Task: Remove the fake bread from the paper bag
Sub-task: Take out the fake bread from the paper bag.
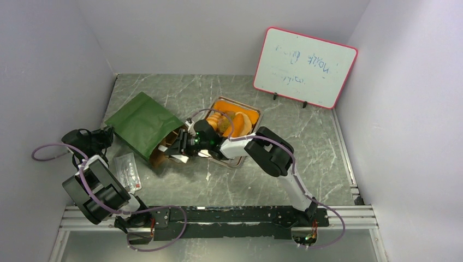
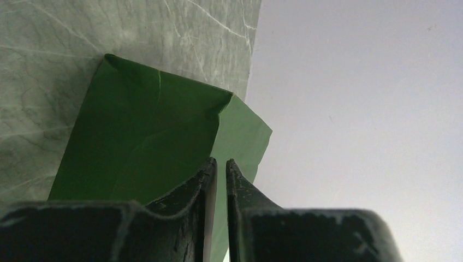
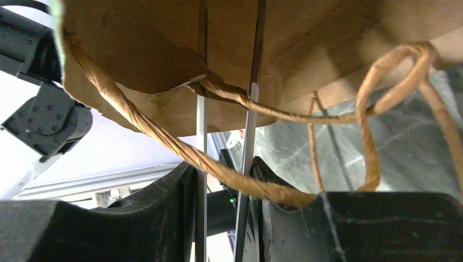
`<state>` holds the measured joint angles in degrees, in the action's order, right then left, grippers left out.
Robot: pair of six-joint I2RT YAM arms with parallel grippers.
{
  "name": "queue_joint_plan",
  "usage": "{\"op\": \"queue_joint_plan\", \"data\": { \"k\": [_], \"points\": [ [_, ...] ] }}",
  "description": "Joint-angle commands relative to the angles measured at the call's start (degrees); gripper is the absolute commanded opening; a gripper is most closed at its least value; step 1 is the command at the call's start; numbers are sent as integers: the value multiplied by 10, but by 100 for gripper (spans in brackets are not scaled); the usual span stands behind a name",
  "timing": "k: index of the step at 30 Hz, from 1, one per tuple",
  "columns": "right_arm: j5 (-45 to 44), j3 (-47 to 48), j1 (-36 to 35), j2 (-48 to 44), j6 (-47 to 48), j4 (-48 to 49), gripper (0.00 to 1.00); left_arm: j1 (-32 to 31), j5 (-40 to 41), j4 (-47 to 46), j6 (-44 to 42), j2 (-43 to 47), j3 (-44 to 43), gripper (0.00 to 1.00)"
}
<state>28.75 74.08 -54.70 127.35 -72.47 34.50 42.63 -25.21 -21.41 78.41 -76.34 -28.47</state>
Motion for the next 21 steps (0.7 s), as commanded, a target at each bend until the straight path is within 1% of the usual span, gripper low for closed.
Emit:
{"op": "queue_joint_plan", "data": {
  "k": [1,6,13,16,21],
  "points": [
    [14,28,6,7,-23,50,36,-1,-14,-27,-12,0,-6,7],
    [20,42,9,22,-40,65,36,-1,-18,-31,-12,-5,-7,7],
    [17,65,9,25,-14,20,37,-1,-24,-34,-12,-10,-15,7],
    [15,58,9,19,-1,0,37,-1,-25,-36,-10,-12,-16,7],
    [15,32,8,8,2,4,38,-1,-25,-39,-9,-13,-17,7]
  ]
}}
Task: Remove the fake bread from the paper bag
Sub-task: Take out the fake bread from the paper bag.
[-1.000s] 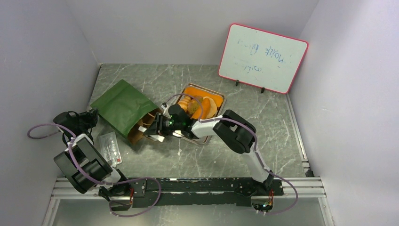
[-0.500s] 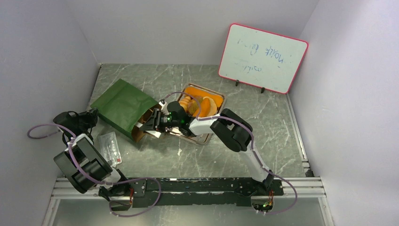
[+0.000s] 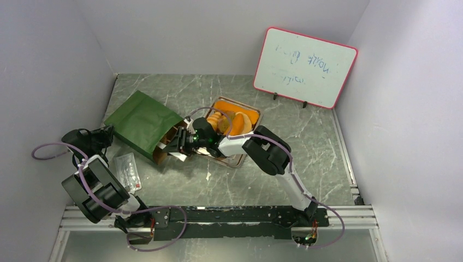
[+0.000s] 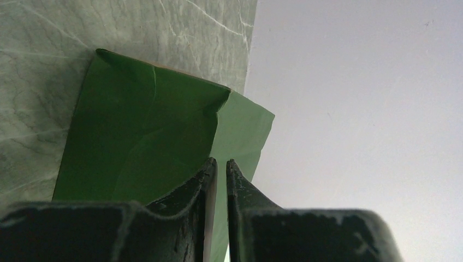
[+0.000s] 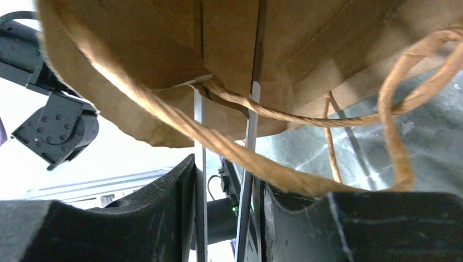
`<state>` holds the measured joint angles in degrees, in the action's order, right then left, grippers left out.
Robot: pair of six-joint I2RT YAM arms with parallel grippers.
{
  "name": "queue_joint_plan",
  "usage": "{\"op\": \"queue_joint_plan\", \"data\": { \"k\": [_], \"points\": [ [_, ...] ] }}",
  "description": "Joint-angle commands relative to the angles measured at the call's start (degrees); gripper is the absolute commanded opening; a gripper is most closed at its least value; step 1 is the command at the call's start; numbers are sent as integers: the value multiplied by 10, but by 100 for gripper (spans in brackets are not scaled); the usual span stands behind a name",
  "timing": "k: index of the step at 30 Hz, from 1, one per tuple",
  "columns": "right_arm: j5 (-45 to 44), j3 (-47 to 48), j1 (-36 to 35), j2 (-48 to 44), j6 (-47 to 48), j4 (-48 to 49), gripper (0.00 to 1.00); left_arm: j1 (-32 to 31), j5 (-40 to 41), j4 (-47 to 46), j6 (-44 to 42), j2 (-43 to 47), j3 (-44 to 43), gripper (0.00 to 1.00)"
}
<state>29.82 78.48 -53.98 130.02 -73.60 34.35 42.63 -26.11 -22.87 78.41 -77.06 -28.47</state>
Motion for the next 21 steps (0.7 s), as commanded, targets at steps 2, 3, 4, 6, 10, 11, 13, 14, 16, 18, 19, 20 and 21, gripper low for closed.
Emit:
{"op": "queue_joint_plan", "data": {
  "k": [2,3,4,6,10,11,13,14,16,18,19,20,21],
  "points": [
    [6,-9,0,-15,15,5,38,-2,-17,-26,-10,-8,-17,7],
    [9,-5,0,-12,13,6,38,-2,-19,-26,-11,-8,-17,7],
    [10,2,0,-7,11,9,38,-2,-19,-25,-12,-9,-17,7],
    [11,15,0,1,11,5,38,-1,-19,-25,-13,-9,-15,7],
    [14,41,0,16,10,2,39,-2,-20,-25,-18,-13,-17,7],
    [15,48,0,21,11,-1,39,-3,-20,-25,-18,-14,-18,7],
    [17,66,0,32,13,-11,39,-4,-20,-25,-19,-16,-18,7],
    [17,72,0,37,11,-12,39,-5,-20,-25,-20,-17,-19,7],
    [19,82,0,45,8,-11,40,-7,-21,-26,-22,-21,-20,7],
    [18,92,0,53,7,-14,40,-8,-23,-28,-23,-24,-21,7],
    [19,98,0,57,7,-16,40,-9,-24,-29,-23,-26,-21,7],
    [19,104,-1,62,7,-18,41,-9,-25,-31,-23,-28,-21,7],
    [20,111,0,67,7,-19,41,-10,-25,-32,-23,-31,-22,7]
  ]
}}
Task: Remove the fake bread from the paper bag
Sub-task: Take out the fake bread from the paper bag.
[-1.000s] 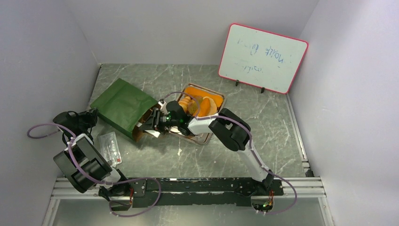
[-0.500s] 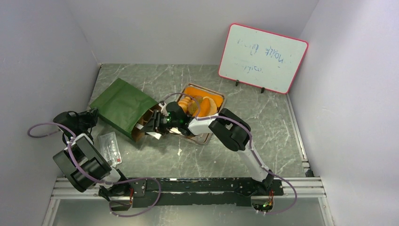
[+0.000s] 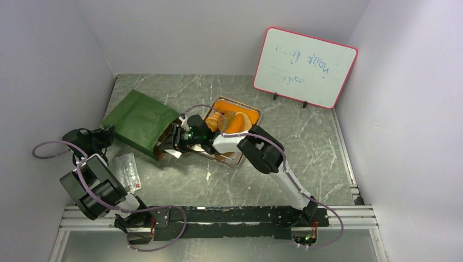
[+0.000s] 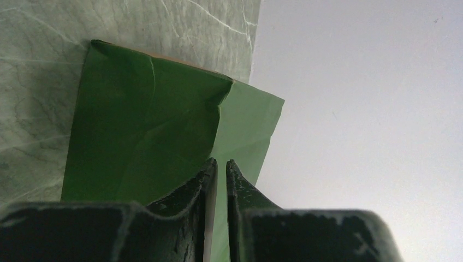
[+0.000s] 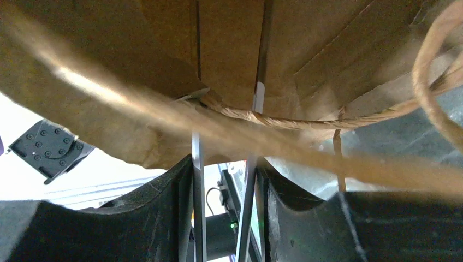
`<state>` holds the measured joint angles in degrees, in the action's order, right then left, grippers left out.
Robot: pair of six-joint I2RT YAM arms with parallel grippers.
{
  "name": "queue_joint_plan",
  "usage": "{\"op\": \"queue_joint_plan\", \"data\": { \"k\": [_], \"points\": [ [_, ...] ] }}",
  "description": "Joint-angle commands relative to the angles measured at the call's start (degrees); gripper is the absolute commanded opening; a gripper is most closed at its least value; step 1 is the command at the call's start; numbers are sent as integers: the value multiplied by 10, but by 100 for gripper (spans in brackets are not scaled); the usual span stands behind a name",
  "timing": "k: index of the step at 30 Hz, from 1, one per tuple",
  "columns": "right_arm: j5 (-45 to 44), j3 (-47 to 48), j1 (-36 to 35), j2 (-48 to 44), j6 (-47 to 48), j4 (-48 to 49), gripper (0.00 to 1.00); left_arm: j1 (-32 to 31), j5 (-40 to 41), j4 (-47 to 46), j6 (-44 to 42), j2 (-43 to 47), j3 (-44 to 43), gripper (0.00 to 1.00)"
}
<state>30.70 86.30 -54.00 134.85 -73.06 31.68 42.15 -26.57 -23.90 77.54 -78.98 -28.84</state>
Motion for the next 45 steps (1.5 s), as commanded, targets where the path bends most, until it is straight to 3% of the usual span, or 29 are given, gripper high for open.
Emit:
{"op": "queue_joint_plan", "data": {
  "k": [1,10,14,18,23,31,45],
  "points": [
    [12,40,0,25,0,6,41,-5,-22,-23,-15,-13,-19,7],
    [22,113,-5,70,-7,-17,43,-16,-29,-33,-17,-30,-24,7],
    [23,109,-5,74,-17,-13,29,-17,-31,-33,-17,-27,-23,7],
    [17,66,-4,53,-21,6,11,-17,-25,-32,-12,-17,-17,7],
    [1,-10,-5,-11,-1,2,4,-19,0,-33,4,8,-4,7],
    [-27,-133,0,-109,28,0,0,-28,28,-6,10,37,-8,7],
    [-66,-254,19,-235,97,-59,0,-40,24,16,-7,25,-25,7]
  ]
}}
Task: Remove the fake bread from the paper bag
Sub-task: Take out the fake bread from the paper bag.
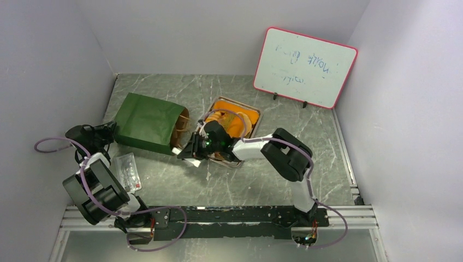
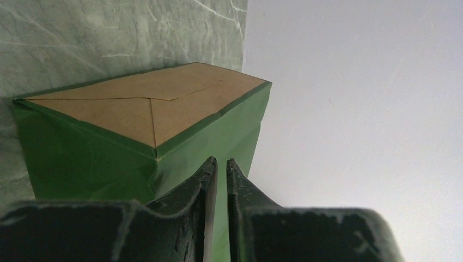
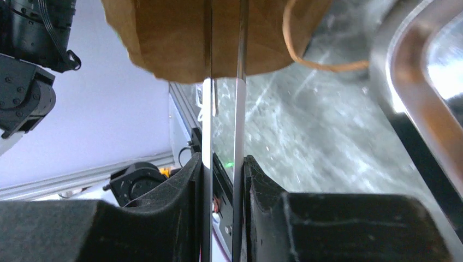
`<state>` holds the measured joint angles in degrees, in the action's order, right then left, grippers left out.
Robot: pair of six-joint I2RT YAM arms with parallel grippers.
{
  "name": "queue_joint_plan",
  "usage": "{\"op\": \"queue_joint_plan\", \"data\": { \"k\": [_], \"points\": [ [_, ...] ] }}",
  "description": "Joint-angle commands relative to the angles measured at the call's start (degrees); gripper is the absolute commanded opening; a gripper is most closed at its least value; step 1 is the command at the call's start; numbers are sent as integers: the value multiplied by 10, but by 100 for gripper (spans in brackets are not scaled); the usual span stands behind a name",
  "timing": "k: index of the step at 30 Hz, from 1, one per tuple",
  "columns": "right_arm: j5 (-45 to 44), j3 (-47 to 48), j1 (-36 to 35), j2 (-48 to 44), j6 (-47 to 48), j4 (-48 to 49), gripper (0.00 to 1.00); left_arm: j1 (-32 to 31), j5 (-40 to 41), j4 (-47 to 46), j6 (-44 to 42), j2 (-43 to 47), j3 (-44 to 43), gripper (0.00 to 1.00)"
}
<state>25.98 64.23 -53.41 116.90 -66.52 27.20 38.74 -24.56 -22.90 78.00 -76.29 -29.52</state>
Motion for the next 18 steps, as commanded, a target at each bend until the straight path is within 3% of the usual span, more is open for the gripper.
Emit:
{"op": "queue_joint_plan", "data": {
  "k": [1,18],
  "points": [
    [-20,-48,17,-72,36,-18,0,-7,4,4,-10,-2,-17,7],
    [-68,-222,41,-312,92,-142,0,-7,-15,-4,4,13,-13,7]
  ]
}}
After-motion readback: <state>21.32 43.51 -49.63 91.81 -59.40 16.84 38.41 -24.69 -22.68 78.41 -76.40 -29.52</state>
